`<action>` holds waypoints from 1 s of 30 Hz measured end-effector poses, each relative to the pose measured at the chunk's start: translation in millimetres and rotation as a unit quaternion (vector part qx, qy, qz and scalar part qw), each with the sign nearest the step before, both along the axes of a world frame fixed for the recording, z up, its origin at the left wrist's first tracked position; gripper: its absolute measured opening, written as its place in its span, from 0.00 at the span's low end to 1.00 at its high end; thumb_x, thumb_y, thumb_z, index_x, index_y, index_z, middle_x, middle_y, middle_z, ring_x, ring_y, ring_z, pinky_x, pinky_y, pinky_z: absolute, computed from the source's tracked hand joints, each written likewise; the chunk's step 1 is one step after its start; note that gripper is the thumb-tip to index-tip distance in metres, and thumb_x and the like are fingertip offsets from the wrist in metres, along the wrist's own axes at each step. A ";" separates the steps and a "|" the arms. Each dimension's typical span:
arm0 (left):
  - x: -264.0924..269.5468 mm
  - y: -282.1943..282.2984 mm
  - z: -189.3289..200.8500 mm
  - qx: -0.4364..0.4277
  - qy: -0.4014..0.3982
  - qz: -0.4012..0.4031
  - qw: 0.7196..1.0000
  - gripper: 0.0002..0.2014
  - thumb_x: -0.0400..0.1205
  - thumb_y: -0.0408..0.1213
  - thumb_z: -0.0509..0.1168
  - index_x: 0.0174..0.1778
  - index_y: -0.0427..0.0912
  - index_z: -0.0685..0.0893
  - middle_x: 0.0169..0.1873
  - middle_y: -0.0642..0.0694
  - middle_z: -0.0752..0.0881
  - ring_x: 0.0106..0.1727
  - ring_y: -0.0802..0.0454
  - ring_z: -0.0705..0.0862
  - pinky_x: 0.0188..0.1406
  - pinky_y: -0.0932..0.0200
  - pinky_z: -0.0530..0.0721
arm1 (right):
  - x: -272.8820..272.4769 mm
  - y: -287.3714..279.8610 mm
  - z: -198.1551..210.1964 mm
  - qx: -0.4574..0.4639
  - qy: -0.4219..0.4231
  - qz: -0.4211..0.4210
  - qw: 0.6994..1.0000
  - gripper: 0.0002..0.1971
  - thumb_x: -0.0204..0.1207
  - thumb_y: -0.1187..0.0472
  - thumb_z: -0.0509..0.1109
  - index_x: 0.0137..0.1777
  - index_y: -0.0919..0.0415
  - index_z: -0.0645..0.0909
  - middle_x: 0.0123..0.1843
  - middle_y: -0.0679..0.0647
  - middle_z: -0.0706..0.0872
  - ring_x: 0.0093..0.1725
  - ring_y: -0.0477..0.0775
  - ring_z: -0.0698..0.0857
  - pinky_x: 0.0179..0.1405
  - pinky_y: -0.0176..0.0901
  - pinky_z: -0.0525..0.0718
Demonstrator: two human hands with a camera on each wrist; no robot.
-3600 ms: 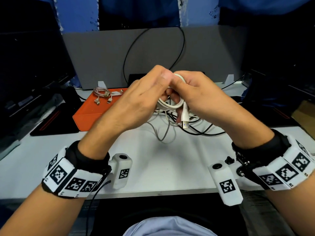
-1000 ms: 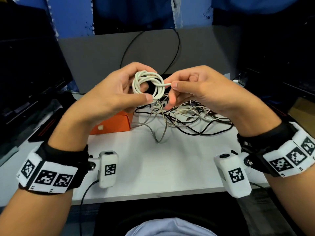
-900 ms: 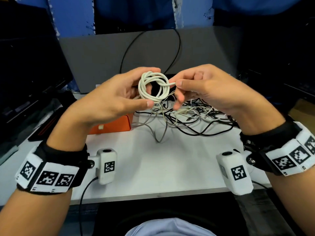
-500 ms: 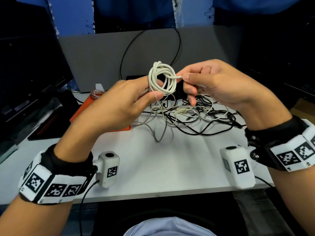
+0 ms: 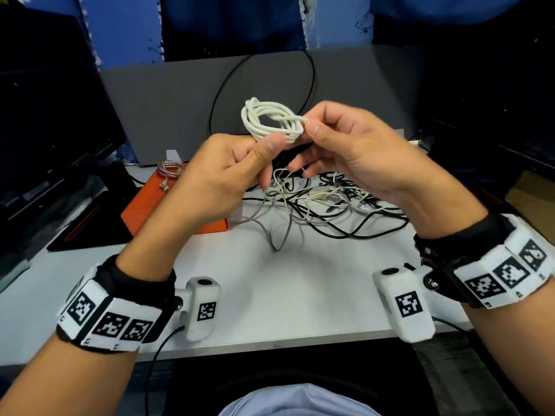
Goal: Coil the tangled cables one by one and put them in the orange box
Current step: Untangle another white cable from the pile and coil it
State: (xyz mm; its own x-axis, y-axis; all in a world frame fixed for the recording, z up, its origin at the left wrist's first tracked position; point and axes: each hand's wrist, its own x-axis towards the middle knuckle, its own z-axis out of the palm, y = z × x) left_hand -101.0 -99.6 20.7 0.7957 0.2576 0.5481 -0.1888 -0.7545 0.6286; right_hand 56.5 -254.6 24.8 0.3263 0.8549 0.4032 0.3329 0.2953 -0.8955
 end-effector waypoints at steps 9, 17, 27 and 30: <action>3.5 21.0 -0.8 -0.035 0.030 -0.023 0.999 0.15 0.89 0.52 0.61 0.66 0.50 0.86 0.60 0.54 0.91 0.63 0.61 0.87 0.63 0.62 0.81 | -9.7 14.7 -9.4 0.002 0.145 -0.046 0.988 0.10 0.90 0.60 0.66 0.63 0.65 0.82 0.56 0.60 0.95 0.44 0.51 0.94 0.48 0.41 0.89; 6.7 20.2 -1.1 -0.096 -0.054 0.034 0.993 0.06 0.87 0.40 0.69 0.58 0.52 0.89 0.49 0.52 0.94 0.54 0.53 0.92 0.61 0.47 0.90 | -15.2 19.5 -14.4 -0.014 0.167 -0.053 0.984 0.09 0.90 0.64 0.63 0.65 0.64 0.81 0.57 0.61 0.94 0.55 0.59 0.94 0.60 0.50 0.88; 7.0 104.8 30.9 -0.189 -0.041 0.148 0.970 0.09 0.87 0.35 0.69 0.60 0.35 0.86 0.51 0.35 0.93 0.48 0.42 0.94 0.50 0.55 0.93 | -1.6 6.8 -10.8 -0.138 -0.058 -0.077 0.986 0.11 0.89 0.51 0.66 0.61 0.55 0.87 0.56 0.50 0.94 0.52 0.59 0.94 0.65 0.59 0.87; 27.6 159.0 27.2 -0.179 0.038 0.206 0.961 0.02 0.86 0.33 0.70 0.49 0.38 0.85 0.43 0.36 0.92 0.35 0.50 0.94 0.37 0.60 0.93 | 4.5 7.1 -13.8 -0.241 -0.269 -0.084 0.929 0.14 0.87 0.42 0.65 0.57 0.49 0.87 0.52 0.46 0.92 0.47 0.51 0.92 0.61 0.58 0.88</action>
